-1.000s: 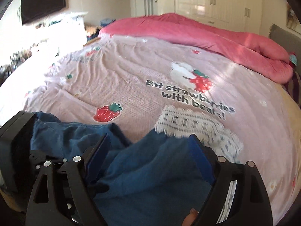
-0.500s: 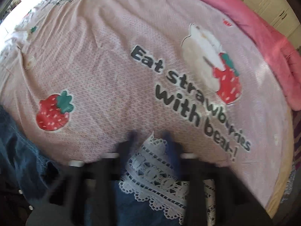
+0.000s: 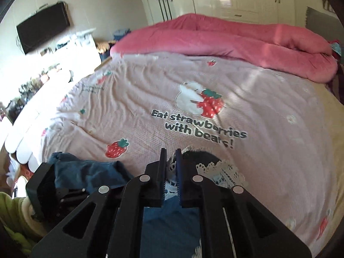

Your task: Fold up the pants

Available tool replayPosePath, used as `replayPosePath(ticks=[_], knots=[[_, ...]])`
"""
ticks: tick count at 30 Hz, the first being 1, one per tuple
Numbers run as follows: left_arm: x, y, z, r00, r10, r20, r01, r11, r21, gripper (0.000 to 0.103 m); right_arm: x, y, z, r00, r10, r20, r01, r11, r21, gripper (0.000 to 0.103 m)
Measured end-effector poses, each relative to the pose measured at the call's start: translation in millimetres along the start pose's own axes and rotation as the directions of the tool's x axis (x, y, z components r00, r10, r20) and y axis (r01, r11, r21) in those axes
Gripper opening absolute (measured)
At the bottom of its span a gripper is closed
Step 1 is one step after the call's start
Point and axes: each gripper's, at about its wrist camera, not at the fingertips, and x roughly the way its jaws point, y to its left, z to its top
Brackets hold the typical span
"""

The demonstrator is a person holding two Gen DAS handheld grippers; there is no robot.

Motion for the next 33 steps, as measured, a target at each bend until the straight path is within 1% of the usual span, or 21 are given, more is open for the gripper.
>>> replayPosePath(ticks=[2, 3, 4, 6, 8, 11, 12, 14, 16, 18, 19, 20, 21, 22, 24, 27, 30, 33], knots=[[-3, -8, 2, 1.0, 0.016, 0.016, -0.016, 0.999, 0.03, 0.042, -13, -4, -9, 1.0, 0.0, 0.024, 0.0, 1.0, 0.017, 0.007], [-6, -13, 3, 0.999, 0.027, 0.031, -0.029, 0.999, 0.046, 0.045, -20, -6, -15, 0.999, 0.0, 0.039, -0.002, 1.0, 0.028, 0.007], [-8, -17, 4, 0.998, 0.036, 0.043, -0.039, 0.997, 0.063, 0.047, -27, -7, -20, 0.999, 0.003, 0.051, -0.005, 0.999, 0.039, 0.007], [-12, -24, 5, 0.996, 0.074, 0.057, -0.079, 0.992, 0.096, 0.047, -34, -9, -27, 0.998, 0.004, 0.064, -0.007, 0.999, 0.05, 0.007], [-15, -32, 5, 0.992, 0.11, 0.067, -0.119, 0.984, 0.136, 0.047, -38, -12, -34, 0.997, 0.008, 0.071, -0.013, 0.998, 0.061, 0.007], [-22, -42, -1, 0.981, 0.171, 0.097, -0.188, 0.96, 0.206, 0.047, -37, -16, -40, 0.998, 0.005, 0.066, -0.01, 0.997, 0.076, 0.007], [-24, -44, -3, 0.978, 0.183, 0.104, -0.202, 0.955, 0.217, 0.049, -35, -17, -42, 0.998, 0.01, 0.063, -0.015, 0.997, 0.08, 0.007], [-24, -44, -6, 0.976, 0.197, 0.088, -0.213, 0.95, 0.229, 0.053, -35, -18, -45, 0.998, 0.016, 0.064, -0.021, 0.996, 0.084, 0.007], [-21, -43, -5, 0.974, 0.213, 0.076, -0.225, 0.946, 0.232, 0.053, -37, -20, -46, 0.997, 0.018, 0.073, -0.025, 0.995, 0.097, 0.007], [-13, -42, -6, 0.979, 0.2, 0.042, -0.205, 0.949, 0.239, 0.052, -42, -23, -49, 0.996, 0.026, 0.088, -0.036, 0.993, 0.115, 0.007], [-8, -41, -6, 0.98, 0.2, 0.023, -0.2, 0.951, 0.236, 0.046, -44, -24, -50, 0.995, 0.025, 0.094, -0.036, 0.992, 0.122, 0.007], [-4, -40, -6, 0.98, 0.197, 0.016, -0.195, 0.953, 0.23, 0.035, -47, -26, -53, 0.995, 0.022, 0.099, -0.035, 0.991, 0.131, 0.007], [0, -39, -6, 0.983, 0.185, 0.001, -0.181, 0.958, 0.223, 0.007, -50, -28, -55, 0.994, 0.026, 0.103, -0.04, 0.989, 0.139, 0.007], [3, -39, -7, 0.984, 0.176, -0.008, -0.17, 0.96, 0.221, 0.0, -53, -30, -59, 0.994, 0.031, 0.105, -0.046, 0.988, 0.148, 0.007], [5, -44, -9, 0.985, 0.174, -0.016, -0.165, 0.953, 0.253, 0.0, -58, -35, -69, 0.994, 0.025, 0.105, -0.042, 0.985, 0.167, 0.007], [0, -54, -15, 0.987, 0.155, -0.032, -0.137, 0.94, 0.311, 0.0, -66, -43, -92, 0.995, 0.014, 0.095, -0.033, 0.978, 0.208, 0.006], [-9, -65, -26, 0.988, 0.152, -0.036, -0.125, 0.908, 0.4, 0.0, -74, -49, -119, 0.996, 0.013, 0.085, -0.034, 0.97, 0.24, 0.006], [-9, -69, -35, 0.984, 0.162, -0.073, -0.113, 0.887, 0.447, 0.0, -78, -51, -150, 0.998, 0.015, 0.053, -0.029, 0.962, 0.272, 0.006]])
